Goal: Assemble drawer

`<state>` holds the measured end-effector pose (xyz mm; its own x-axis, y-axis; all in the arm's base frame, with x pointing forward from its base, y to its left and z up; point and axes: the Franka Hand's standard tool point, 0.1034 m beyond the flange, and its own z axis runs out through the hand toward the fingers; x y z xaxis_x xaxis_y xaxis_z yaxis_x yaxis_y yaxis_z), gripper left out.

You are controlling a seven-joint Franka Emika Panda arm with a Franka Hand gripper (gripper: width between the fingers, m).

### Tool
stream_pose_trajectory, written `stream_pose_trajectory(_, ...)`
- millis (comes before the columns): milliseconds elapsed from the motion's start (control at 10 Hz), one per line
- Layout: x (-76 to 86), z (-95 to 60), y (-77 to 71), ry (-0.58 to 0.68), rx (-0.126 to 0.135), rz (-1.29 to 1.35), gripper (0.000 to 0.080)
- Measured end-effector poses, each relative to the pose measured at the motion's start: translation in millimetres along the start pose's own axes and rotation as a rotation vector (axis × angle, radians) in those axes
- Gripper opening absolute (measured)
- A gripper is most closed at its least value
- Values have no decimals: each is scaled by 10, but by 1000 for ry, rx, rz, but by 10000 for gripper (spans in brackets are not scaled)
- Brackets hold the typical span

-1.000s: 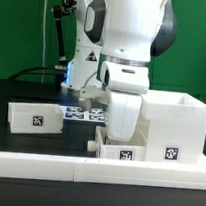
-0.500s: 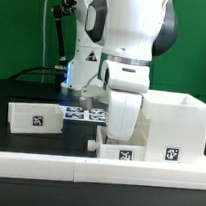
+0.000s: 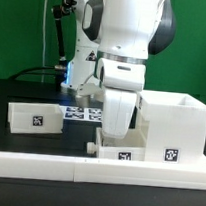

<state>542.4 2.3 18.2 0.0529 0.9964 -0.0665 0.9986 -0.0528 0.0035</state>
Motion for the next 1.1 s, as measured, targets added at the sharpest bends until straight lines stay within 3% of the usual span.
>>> stream_pose_trajectory(100, -20, -61, 12, 0, -8, 4, 595)
stream_pose_trajectory(300, -19, -204, 49, -1, -22, 9, 639)
stream_pose_trajectory(600, -196, -415, 187, -26, 11, 10, 649)
stream_pose_trajectory(900, -436, -377, 527, -39, 32, -41, 649)
stream_pose_trajectory(1000, -470, -368, 601, -39, 30, -39, 649)
stream_pose_trajectory(1100, -509, -360, 584, -38, 32, -42, 649)
